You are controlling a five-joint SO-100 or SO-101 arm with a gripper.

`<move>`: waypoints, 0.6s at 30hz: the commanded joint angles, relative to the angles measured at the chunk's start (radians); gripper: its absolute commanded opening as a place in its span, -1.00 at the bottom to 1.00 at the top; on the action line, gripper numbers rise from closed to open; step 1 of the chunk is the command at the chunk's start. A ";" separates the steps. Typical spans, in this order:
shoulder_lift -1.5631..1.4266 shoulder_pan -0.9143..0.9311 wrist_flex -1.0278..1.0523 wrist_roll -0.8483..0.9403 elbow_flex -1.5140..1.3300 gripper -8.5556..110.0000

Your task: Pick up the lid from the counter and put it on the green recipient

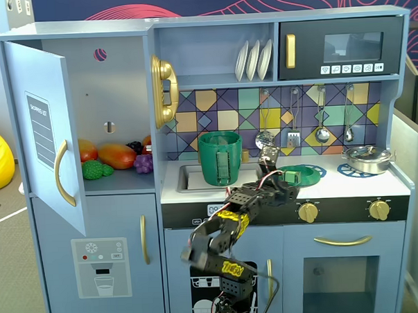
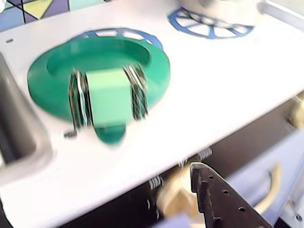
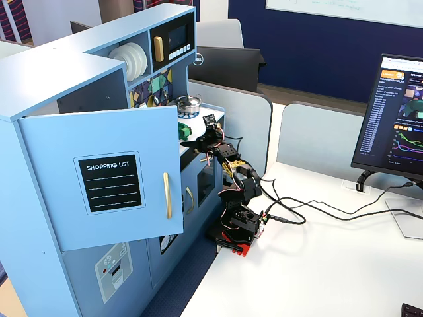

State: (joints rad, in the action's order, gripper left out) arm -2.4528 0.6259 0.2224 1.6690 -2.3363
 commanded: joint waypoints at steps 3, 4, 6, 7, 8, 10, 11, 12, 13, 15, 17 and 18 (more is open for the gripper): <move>0.167 0.005 -0.147 -0.006 0.147 -0.04; 0.193 0.000 -0.158 -0.011 0.166 -0.04; 0.245 -0.009 -0.163 -0.017 0.213 -0.06; 0.268 -0.014 -0.164 -0.015 0.235 -0.07; 0.291 -0.018 -0.172 -0.014 0.256 -0.07; 0.334 -0.028 -0.179 -0.011 0.298 -0.08; 0.354 -0.031 -0.183 -0.009 0.316 -0.09; 0.374 -0.034 -0.189 -0.009 0.334 -0.09; 0.393 -0.035 -0.192 -0.011 0.351 -0.10; 0.430 -0.041 -0.195 -0.018 0.388 -0.12; 0.462 -0.048 -0.183 -0.015 0.423 -0.12; 0.476 -0.052 -0.181 -0.012 0.436 -0.13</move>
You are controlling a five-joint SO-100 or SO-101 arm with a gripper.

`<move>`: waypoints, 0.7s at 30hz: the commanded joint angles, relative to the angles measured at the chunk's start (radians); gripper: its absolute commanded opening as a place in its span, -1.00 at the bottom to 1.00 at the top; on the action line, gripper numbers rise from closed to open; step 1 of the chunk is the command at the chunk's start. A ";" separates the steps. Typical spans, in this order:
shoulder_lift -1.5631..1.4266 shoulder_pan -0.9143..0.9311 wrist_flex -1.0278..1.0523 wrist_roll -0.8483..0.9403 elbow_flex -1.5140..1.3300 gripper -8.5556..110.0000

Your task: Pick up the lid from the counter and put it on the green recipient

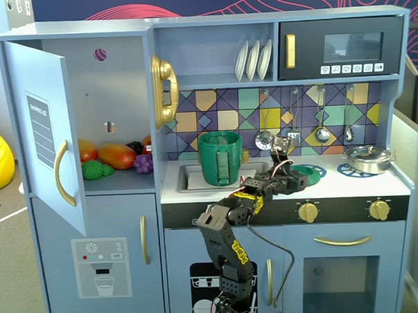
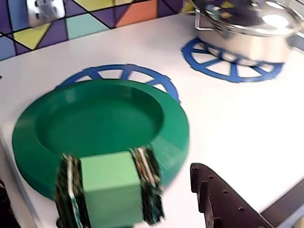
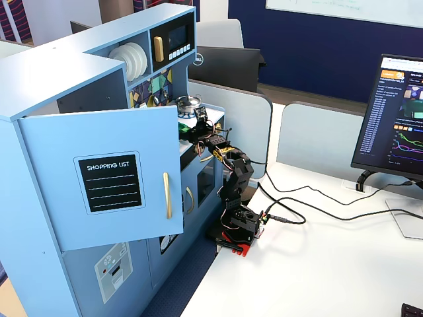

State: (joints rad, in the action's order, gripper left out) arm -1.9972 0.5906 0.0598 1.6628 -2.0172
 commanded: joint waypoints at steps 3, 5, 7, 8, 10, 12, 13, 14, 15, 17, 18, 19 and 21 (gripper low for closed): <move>0.064 -0.026 -0.021 -0.005 0.156 -0.14; 0.094 -0.029 -0.018 -0.002 0.184 -0.17; 0.117 -0.035 -0.015 0.003 0.201 -0.19; 0.127 -0.037 -0.015 0.005 0.206 -0.19; 0.146 -0.041 -0.011 0.003 0.216 -0.21; 0.164 -0.046 -0.011 -0.005 0.230 -0.25; 0.170 -0.049 -0.008 0.000 0.233 -0.33; 0.173 -0.051 -0.003 0.011 0.233 -0.47; 0.175 -0.055 -0.002 0.025 0.232 -0.60; 0.175 -0.064 0.000 0.037 0.224 -0.86; 0.172 -0.064 -0.003 0.025 0.219 -0.86; 0.166 -0.066 -0.005 0.023 0.210 -0.86; 0.153 -0.067 -0.011 0.021 0.195 -0.86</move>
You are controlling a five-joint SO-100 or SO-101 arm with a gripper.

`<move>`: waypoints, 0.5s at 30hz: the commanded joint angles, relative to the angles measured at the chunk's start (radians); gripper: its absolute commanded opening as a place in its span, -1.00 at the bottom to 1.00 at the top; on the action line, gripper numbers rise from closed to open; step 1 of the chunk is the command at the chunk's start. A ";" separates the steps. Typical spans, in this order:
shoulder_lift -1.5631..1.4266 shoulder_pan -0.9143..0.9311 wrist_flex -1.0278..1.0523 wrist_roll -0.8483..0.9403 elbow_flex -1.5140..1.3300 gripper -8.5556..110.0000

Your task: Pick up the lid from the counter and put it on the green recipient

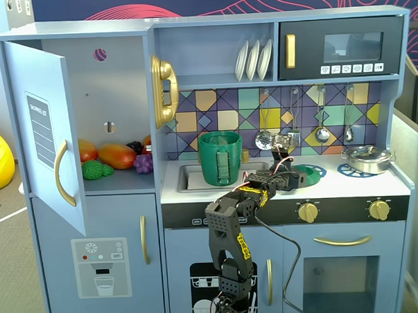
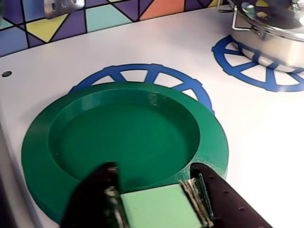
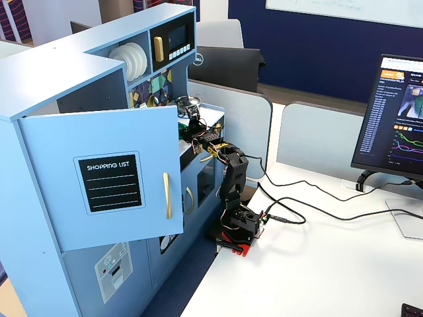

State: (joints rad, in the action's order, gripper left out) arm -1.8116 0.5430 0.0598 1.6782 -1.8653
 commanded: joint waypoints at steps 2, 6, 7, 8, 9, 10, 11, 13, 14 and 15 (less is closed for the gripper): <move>-0.041 -0.018 -0.020 0.003 0.038 -0.86; -0.064 -0.011 -0.020 0.005 0.074 -0.86; -0.072 -0.006 -0.017 0.002 0.092 -0.86; -0.080 -0.002 -0.012 0.005 0.109 -0.86; -0.089 0.003 -0.002 0.012 0.127 -0.86; -0.101 0.006 0.011 0.014 0.144 -0.86; -0.117 0.008 0.031 0.014 0.163 -0.86; -0.144 0.011 0.080 0.009 0.206 -0.86; -0.160 0.011 0.101 0.003 0.225 -0.86; -0.176 0.009 0.124 -0.003 0.245 -0.86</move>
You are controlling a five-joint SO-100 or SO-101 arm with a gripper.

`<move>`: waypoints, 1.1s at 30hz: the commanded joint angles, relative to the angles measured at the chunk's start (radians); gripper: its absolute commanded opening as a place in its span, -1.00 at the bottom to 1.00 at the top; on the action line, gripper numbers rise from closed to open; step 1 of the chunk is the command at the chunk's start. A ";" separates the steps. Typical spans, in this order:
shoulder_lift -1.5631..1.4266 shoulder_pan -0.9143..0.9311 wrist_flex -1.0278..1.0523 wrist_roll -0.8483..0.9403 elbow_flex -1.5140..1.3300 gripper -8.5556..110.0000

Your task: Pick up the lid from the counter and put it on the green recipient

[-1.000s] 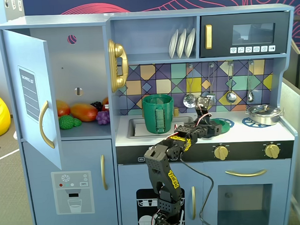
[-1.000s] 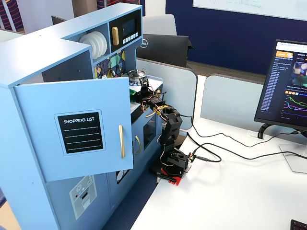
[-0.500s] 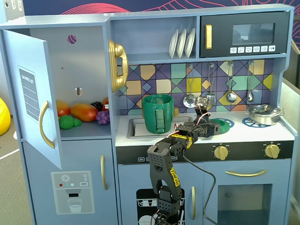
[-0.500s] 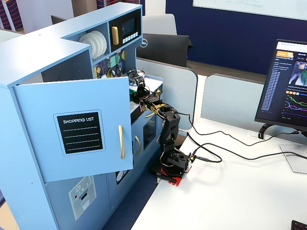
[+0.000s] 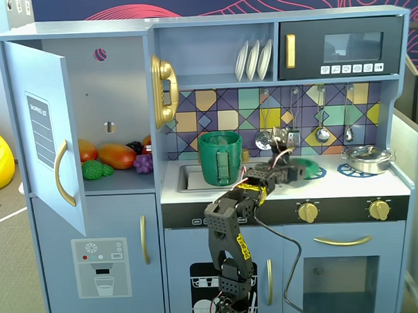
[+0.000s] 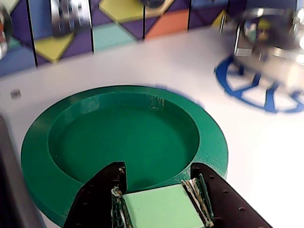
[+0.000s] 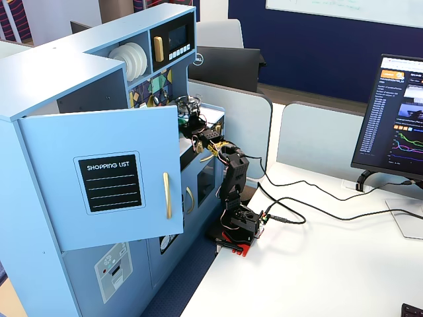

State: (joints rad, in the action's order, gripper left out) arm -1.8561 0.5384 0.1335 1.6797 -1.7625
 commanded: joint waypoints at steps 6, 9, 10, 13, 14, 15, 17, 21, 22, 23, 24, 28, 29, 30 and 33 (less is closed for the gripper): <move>-0.224 -0.043 0.184 -0.041 0.250 -0.86; -0.252 -0.084 0.259 -0.054 0.311 -0.86; -0.256 -0.103 0.278 -0.067 0.330 -0.86; -0.264 -0.163 0.316 -0.101 0.376 -0.86; -0.264 -0.184 0.327 -0.104 0.390 -0.86; -0.262 -0.202 0.339 -0.106 0.403 -0.86; -0.252 -0.238 0.364 -0.110 0.431 -0.86; -0.227 -0.308 0.394 -0.094 0.463 -0.86; -0.219 -0.327 0.396 -0.089 0.468 -0.86; -0.213 -0.344 0.397 -0.087 0.472 -0.86; -0.207 -0.360 0.400 -0.081 0.477 -0.86; -0.186 -0.420 0.408 -0.052 0.482 -0.86; -0.183 -0.433 0.408 -0.044 0.482 -0.86; -0.178 -0.445 0.410 -0.038 0.482 -0.86; -0.164 -0.474 0.416 -0.025 0.482 -0.86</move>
State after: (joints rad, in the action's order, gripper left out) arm -2.0172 0.1043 0.5461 1.6322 -1.3576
